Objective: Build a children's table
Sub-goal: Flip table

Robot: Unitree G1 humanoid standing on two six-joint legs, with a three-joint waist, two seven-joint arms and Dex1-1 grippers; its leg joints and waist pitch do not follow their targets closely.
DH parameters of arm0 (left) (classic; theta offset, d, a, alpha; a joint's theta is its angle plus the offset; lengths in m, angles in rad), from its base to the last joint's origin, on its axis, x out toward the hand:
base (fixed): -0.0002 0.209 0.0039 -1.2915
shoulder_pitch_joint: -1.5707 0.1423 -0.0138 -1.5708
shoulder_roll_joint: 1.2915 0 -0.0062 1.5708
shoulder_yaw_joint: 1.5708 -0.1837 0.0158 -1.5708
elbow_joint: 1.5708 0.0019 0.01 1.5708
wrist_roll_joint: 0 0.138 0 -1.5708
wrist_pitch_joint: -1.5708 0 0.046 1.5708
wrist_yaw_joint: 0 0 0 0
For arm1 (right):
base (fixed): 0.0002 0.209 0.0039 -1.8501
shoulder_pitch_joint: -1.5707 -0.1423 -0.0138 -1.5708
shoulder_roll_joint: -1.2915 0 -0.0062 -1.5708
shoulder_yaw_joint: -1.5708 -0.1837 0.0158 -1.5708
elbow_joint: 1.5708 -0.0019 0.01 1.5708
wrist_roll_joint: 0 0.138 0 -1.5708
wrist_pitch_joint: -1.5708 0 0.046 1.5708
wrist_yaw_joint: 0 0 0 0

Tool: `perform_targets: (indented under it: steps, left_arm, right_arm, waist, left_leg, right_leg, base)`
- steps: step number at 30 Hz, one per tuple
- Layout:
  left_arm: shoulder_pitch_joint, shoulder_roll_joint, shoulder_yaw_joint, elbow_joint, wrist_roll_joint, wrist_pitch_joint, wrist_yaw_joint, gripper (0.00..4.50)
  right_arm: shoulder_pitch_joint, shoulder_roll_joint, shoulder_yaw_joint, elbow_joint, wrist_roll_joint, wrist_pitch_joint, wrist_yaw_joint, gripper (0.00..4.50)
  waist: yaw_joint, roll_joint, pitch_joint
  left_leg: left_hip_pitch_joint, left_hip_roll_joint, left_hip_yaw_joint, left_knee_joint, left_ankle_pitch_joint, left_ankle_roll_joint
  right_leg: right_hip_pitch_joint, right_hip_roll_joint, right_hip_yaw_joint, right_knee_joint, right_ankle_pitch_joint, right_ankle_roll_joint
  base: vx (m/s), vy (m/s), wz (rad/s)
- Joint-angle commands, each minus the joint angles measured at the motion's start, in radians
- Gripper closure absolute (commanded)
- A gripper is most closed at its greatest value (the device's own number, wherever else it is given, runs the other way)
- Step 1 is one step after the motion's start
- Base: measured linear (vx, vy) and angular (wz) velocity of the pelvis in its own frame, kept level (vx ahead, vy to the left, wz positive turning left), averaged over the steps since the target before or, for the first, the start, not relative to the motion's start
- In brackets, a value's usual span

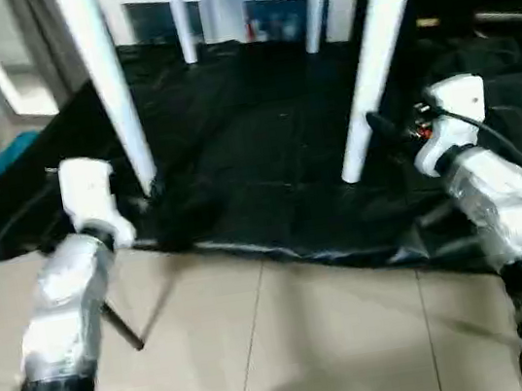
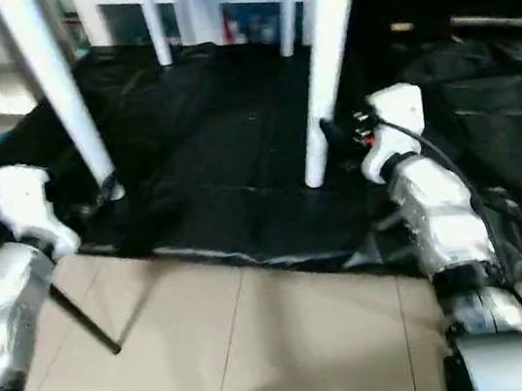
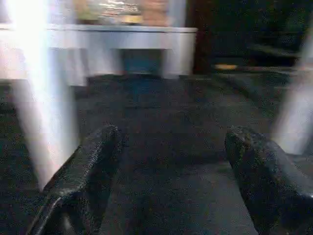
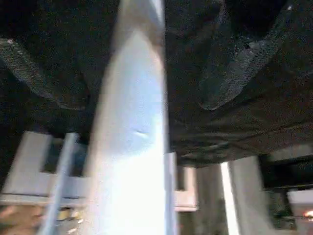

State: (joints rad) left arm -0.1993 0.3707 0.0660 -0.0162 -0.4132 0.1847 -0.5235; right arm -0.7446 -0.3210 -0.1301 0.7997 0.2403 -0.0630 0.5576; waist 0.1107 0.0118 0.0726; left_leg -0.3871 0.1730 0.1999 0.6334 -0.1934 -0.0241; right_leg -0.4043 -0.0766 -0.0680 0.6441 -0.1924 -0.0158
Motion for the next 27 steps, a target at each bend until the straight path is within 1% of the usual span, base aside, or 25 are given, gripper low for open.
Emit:
perform_targets:
  steps: [1,2,3,4,5,6,7,8,10,11,12,14,15,16,17,18,19,20,21,22,23,24,25,26,27]
  left_arm:
    - [0.081,0.027,-0.052,-0.149,-0.071,0.087,-0.053,0.73]
    - [0.111,0.033,-0.062,-0.187,-0.084,0.109,-0.059,0.73]
    - [0.111,0.033,-0.062,-0.187,-0.084,0.109,-0.059,0.73]
    - [0.148,0.038,-0.067,-0.238,-0.097,0.137,-0.062,0.73]
    - [0.157,0.038,-0.067,-0.251,-0.099,0.141,-0.061,0.73]
    - [0.173,0.042,-0.067,-0.271,-0.097,0.148,-0.059,0.73]
    - [0.185,0.044,-0.066,-0.286,-0.096,0.151,-0.058,0.73]
    - [0.195,0.045,-0.066,-0.299,-0.098,0.156,-0.057,0.73]
    - [0.210,0.045,-0.062,-0.325,-0.109,0.171,-0.050,0.73]
    - [0.210,0.043,-0.061,-0.327,-0.111,0.172,-0.049,0.73]
    - [0.212,0.041,-0.057,-0.338,-0.119,0.180,-0.042,0.73]
    - [0.204,0.029,-0.050,-0.337,-0.131,0.188,-0.031,0.73]
    - [0.203,0.028,-0.049,-0.338,-0.132,0.189,-0.030,0.73]
    - [0.188,0.020,-0.048,-0.327,-0.134,0.196,-0.027,0.73]
    - [0.161,0.006,-0.049,-0.302,-0.120,0.197,-0.013,0.73]
    - [0.157,0.004,-0.050,-0.298,-0.117,0.196,-0.011,0.73]
    - [0.136,-0.009,-0.050,-0.270,-0.100,0.189,0.006,0.73]
    - [0.125,-0.015,-0.050,-0.252,-0.082,0.187,0.025,0.73]
    - [0.123,-0.016,-0.050,-0.249,-0.079,0.187,0.029,0.73]
    - [0.098,-0.024,-0.056,-0.202,-0.013,0.152,0.075,0.73]
    - [0.098,-0.024,-0.056,-0.202,-0.013,0.152,0.075,0.73]
    - [0.084,-0.031,-0.057,-0.183,0.009,0.145,0.102,0.73]
    - [0.064,-0.041,-0.061,-0.152,0.057,0.114,0.147,0.73]
    - [0.062,-0.042,-0.061,-0.150,0.061,0.112,0.151,0.73]
    - [0.047,-0.062,-0.051,-0.133,0.090,0.115,0.214,0.73]
  right_arm:
    - [-0.074,-0.005,0.008,0.140,-0.022,-0.040,0.067,0.62]
    - [-0.097,-0.007,0.015,0.177,-0.033,-0.049,0.078,0.62]
    - [-0.097,-0.007,0.015,0.177,-0.033,-0.049,0.078,0.62]
    - [-0.130,-0.011,0.023,0.232,-0.047,-0.067,0.097,0.62]
    - [-0.136,-0.013,0.024,0.242,-0.048,-0.069,0.104,0.62]
    - [-0.147,-0.014,0.029,0.256,-0.051,-0.074,0.132,0.62]
    - [-0.152,-0.015,0.033,0.258,-0.046,-0.069,0.168,0.62]
    - [-0.148,-0.014,0.040,0.250,-0.042,-0.065,0.207,0.62]
    - [-0.134,-0.014,0.057,0.240,-0.041,-0.074,0.290,0.62]
    - [-0.128,-0.014,0.060,0.233,-0.038,-0.073,0.307,0.62]
    - [-0.112,-0.013,0.071,0.219,-0.034,-0.079,0.367,0.62]
    - [-0.088,-0.012,0.077,0.195,-0.017,-0.068,0.435,0.62]
    - [-0.087,-0.012,0.078,0.194,-0.016,-0.068,0.441,0.62]
    - [-0.069,-0.011,0.081,0.187,-0.019,-0.085,0.459,0.62]
    - [-0.056,-0.010,0.070,0.194,-0.044,-0.147,0.380,0.62]
    - [-0.056,-0.009,0.067,0.196,-0.048,-0.157,0.364,0.62]
    - [-0.059,-0.007,0.042,0.214,-0.063,-0.199,0.258,0.62]
    - [-0.061,-0.006,0.026,0.218,-0.059,-0.201,0.214,0.62]
    - [-0.062,-0.005,0.023,0.219,-0.059,-0.201,0.205,0.62]
    - [-0.055,-0.007,-0.009,0.211,-0.062,-0.221,0.095,0.62]
    - [-0.055,-0.007,-0.009,0.211,-0.062,-0.221,0.095,0.62]
    - [-0.033,-0.003,-0.036,0.174,-0.032,-0.211,0.098,0.62]
    - [0.024,0.005,-0.075,0.094,0.018,-0.167,0.119,0.62]
    - [0.029,0.005,-0.078,0.088,0.023,-0.163,0.121,0.62]
    - [0.112,0.010,-0.087,-0.033,0.052,-0.103,0.142,0.62]
  waist:
    - [0.006,0.002,-0.075]
    - [0.006,-0.006,-0.073]
    - [0.006,-0.006,-0.073]
    - [0.009,-0.004,-0.073]
    - [0.008,-0.004,-0.070]
    - [0.009,-0.016,-0.067]
    - [0.011,-0.016,-0.068]
    - [0.012,-0.012,-0.067]
    - [0.009,-0.015,-0.066]
    - [0.009,-0.016,-0.067]
    - [0.009,-0.016,-0.067]
    - [0.008,-0.016,-0.067]
    - [0.006,-0.017,-0.068]
    - [0.007,-0.010,-0.070]
    - [0.005,0.000,-0.071]
    - [0.005,-0.002,-0.072]
    - [0.005,-0.005,-0.072]
    - [0.006,0.000,-0.072]
    - [0.003,0.000,-0.071]
    - [0.001,0.001,-0.068]
    - [0.000,-0.002,-0.071]
    - [-0.001,0.004,-0.073]
    - [0.002,0.007,-0.073]
    - [0.002,0.004,-0.073]
    - [0.001,0.003,-0.076]
  left_leg:
    - [0.018,0.064,-0.036,-0.086,-0.261,-0.010]
    - [0.021,0.064,-0.033,-0.089,-0.276,-0.010]
    - [0.021,0.064,-0.033,-0.089,-0.276,-0.010]
    - [0.027,0.065,-0.031,-0.087,-0.292,-0.015]
    - [0.023,0.064,-0.035,-0.089,-0.297,-0.016]
    - [0.024,0.063,-0.031,-0.091,-0.306,-0.014]
    - [0.022,0.063,-0.034,-0.092,-0.300,-0.013]
    - [0.021,0.064,-0.036,-0.092,-0.298,-0.014]
    - [0.021,0.065,-0.037,-0.093,-0.310,-0.016]
    - [0.021,0.065,-0.036,-0.093,-0.308,-0.015]
    - [0.018,0.065,-0.037,-0.093,-0.304,-0.013]
    - [0.020,0.065,-0.036,-0.093,-0.289,-0.009]
    - [0.018,0.064,-0.036,-0.093,-0.288,-0.008]
    - [0.020,0.065,-0.036,-0.091,-0.278,-0.007]
    - [0.023,0.064,-0.035,-0.090,-0.277,-0.016]
    - [0.025,0.065,-0.034,-0.092,-0.277,-0.020]
    - [0.027,0.062,-0.033,-0.090,-0.279,-0.026]
    - [0.028,0.061,-0.034,-0.090,-0.281,-0.030]
    - [0.027,0.061,-0.034,-0.092,-0.286,-0.033]
    - [0.027,0.061,-0.036,-0.093,-0.296,-0.035]
    - [0.027,0.058,-0.035,-0.090,-0.300,-0.035]
    - [0.028,0.058,-0.035,-0.091,-0.304,-0.035]
    - [0.031,0.060,-0.035,-0.091,-0.311,-0.030]
    - [0.031,0.059,-0.035,-0.091,-0.306,-0.025]
    - [0.028,0.060,-0.038,-0.092,-0.294,-0.023]
  right_leg:
    - [0.040,-0.083,0.051,-0.075,-0.213,-0.266]
    - [0.037,-0.080,0.050,-0.080,-0.234,-0.261]
    - [0.037,-0.080,0.050,-0.080,-0.234,-0.261]
    - [0.032,-0.080,0.052,-0.080,-0.263,-0.252]
    - [0.035,-0.080,0.052,-0.081,-0.274,-0.251]
    - [0.033,-0.079,0.053,-0.089,-0.305,-0.235]
    - [0.036,-0.081,0.054,-0.087,-0.317,-0.225]
    - [0.036,-0.083,0.054,-0.086,-0.322,-0.220]
    - [0.034,-0.082,0.054,-0.088,-0.349,-0.204]
    - [0.035,-0.083,0.054,-0.089,-0.348,-0.201]
    - [0.037,-0.082,0.055,-0.088,-0.342,-0.199]
    - [0.035,-0.080,0.056,-0.088,-0.321,-0.199]
    - [0.036,-0.079,0.055,-0.086,-0.315,-0.204]
    - [0.035,-0.079,0.056,-0.085,-0.300,-0.210]
    - [0.032,-0.076,0.056,-0.084,-0.274,-0.216]
    - [0.031,-0.076,0.055,-0.087,-0.270,-0.217]
    - [0.030,-0.075,0.055,-0.087,-0.267,-0.222]
    - [0.030,-0.076,0.055,-0.087,-0.271,-0.222]
    - [0.030,-0.074,0.054,-0.088,-0.278,-0.219]
    - [0.031,-0.074,0.055,-0.094,-0.298,-0.206]
    - [0.032,-0.072,0.054,-0.092,-0.303,-0.201]
    - [0.034,-0.074,0.055,-0.094,-0.301,-0.192]
    - [0.032,-0.071,0.056,-0.095,-0.284,-0.182]
    - [0.033,-0.068,0.056,-0.095,-0.270,-0.177]
    - [0.038,-0.070,0.055,-0.089,-0.253,-0.181]
  base:
    - [0.000,0.000,0.00]
    - [0.000,0.000,0.00]
    - [0.000,0.000,0.00]
    - [0.000,0.000,0.00]
    - [0.000,0.000,0.00]
    - [0.000,0.000,0.00]
    - [0.000,0.000,0.00]
    - [0.000,0.000,0.00]
    - [0.000,0.000,0.00]
    - [0.000,0.000,0.00]
    - [0.000,0.000,0.00]
    - [0.000,0.000,0.00]
    - [0.000,0.000,0.00]
    - [0.000,0.000,0.00]
    - [0.000,0.000,0.00]
    - [0.000,0.000,0.00]
    - [0.000,0.000,0.00]
    - [0.000,0.000,0.00]
    - [0.000,0.000,0.00]
    - [0.000,0.000,0.00]
    - [0.000,0.000,0.00]
    - [0.000,0.000,0.00]
    - [0.000,0.000,0.00]
    - [0.000,0.000,0.00]
    - [0.000,0.000,0.00]
